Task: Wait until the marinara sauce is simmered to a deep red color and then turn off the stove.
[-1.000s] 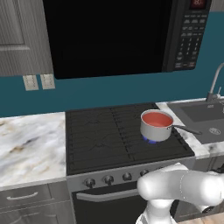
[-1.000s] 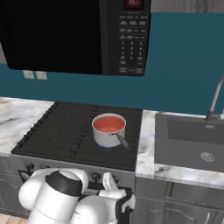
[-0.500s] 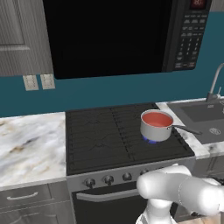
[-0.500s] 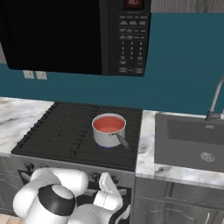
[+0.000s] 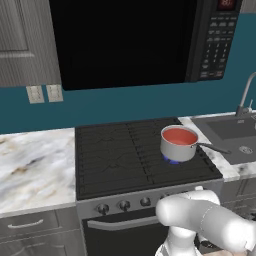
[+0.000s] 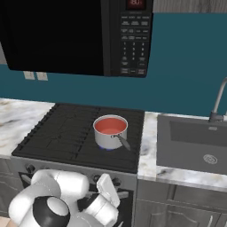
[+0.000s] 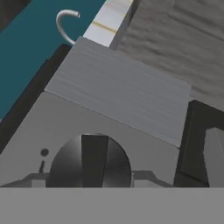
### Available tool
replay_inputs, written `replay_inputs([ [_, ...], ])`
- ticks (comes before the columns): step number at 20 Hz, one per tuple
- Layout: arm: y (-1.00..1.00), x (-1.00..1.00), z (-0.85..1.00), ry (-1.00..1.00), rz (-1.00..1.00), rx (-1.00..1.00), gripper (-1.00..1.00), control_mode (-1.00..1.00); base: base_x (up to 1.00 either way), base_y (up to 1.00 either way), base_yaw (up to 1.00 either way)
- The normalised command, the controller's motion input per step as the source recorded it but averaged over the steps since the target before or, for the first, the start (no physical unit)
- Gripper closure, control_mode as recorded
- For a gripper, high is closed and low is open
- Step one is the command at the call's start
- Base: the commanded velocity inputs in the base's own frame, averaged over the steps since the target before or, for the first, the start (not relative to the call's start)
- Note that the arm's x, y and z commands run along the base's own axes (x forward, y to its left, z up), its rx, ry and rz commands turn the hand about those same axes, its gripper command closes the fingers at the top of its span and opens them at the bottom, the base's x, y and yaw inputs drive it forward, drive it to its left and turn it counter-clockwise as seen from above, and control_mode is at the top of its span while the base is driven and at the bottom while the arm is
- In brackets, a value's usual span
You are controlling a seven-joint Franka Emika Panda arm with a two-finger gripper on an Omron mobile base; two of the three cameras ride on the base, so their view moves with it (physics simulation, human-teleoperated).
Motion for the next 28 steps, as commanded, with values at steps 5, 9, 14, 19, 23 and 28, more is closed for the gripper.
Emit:
replay_inputs([
  [5, -0.86, -0.23, 0.0, 0.26, -0.24, 0.97, 1.0, -1.0, 0.0, 0.0, 0.0],
  [9, -0.96, -0.29, 0.0, 0.3, -0.21, 1.0, 1.0, -1.0, 0.0, 0.0, 0.0],
  [14, -0.94, -0.33, 0.0, 0.3, -0.2, 1.0, 1.0, -1.0, 0.0, 0.0, 0.0],
  [19, -0.78, -0.36, 0.0, 0.34, -0.15, 1.0, 1.0, -1.0, 0.0, 0.0, 0.0],
  [23, -0.94, -0.45, -0.06, 0.52, -0.09, 0.94, 1.0, -1.0, 0.0, 0.0, 0.0],
  [28, -0.84, -0.28, -0.05, 0.51, -0.11, 0.95, 1.0, -1.0, 0.0, 0.0, 0.0],
])
